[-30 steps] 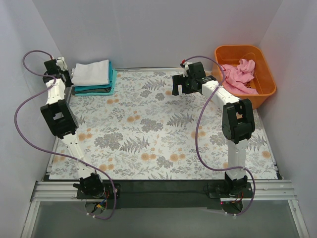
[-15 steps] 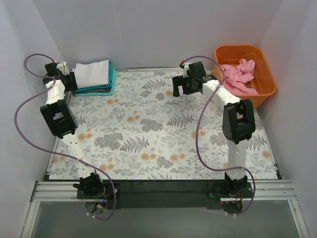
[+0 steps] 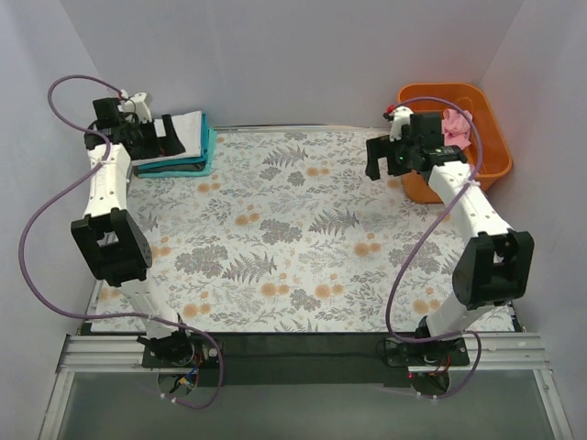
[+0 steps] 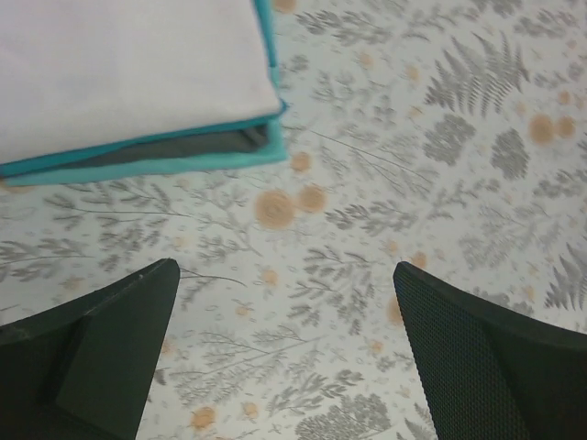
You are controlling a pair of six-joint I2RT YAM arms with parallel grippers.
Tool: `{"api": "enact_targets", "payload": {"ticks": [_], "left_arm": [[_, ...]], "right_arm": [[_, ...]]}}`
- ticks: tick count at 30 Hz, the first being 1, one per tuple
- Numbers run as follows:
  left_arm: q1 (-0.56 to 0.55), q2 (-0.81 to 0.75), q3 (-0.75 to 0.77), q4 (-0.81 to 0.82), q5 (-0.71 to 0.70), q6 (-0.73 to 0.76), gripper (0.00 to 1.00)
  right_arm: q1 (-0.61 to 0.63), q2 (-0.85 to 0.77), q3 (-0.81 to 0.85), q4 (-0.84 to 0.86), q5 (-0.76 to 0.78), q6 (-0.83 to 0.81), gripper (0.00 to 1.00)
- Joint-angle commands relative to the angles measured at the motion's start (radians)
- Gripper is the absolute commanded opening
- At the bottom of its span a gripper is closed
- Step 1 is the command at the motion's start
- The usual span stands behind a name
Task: Fold and stack the t-shirts
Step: Neatly place the folded tshirt to the corner
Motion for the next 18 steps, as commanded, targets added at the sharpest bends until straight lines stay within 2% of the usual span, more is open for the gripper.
{"api": "enact_targets", "payload": {"ticks": [1,2,9,14,18], "left_arm": [[-0.072,-0.137,-0.146,-0.083,0.127,0.013,0.98],[-0.092,-0.165,-0.238,-0.068,0.11,0.011,0.98],[-0.195,-0.384,-0.594,0.032,0.089,-0.012,0.98],[-0.211,-0.464,-0.72,0.083,0.062,-0.022,0.98],[-0.218,-0.534,-0.754,0.105,0.041,-0.021,0.98]], "right_arm": [[-0.052,-0.128,-0.099,-0.08,-0.049,-0.067,0.98],[-0.068,-0.156,-0.133,-0.086,-0.06,-0.079,0.98],[-0.076,-0.381,-0.406,-0.129,-0.072,-0.159,0.98],[-0.076,-0.466,-0.549,-0.135,-0.129,-0.162,0.98],[-0.078,-0.498,-0.563,-0.138,-0.14,-0.147,0.98]]}}
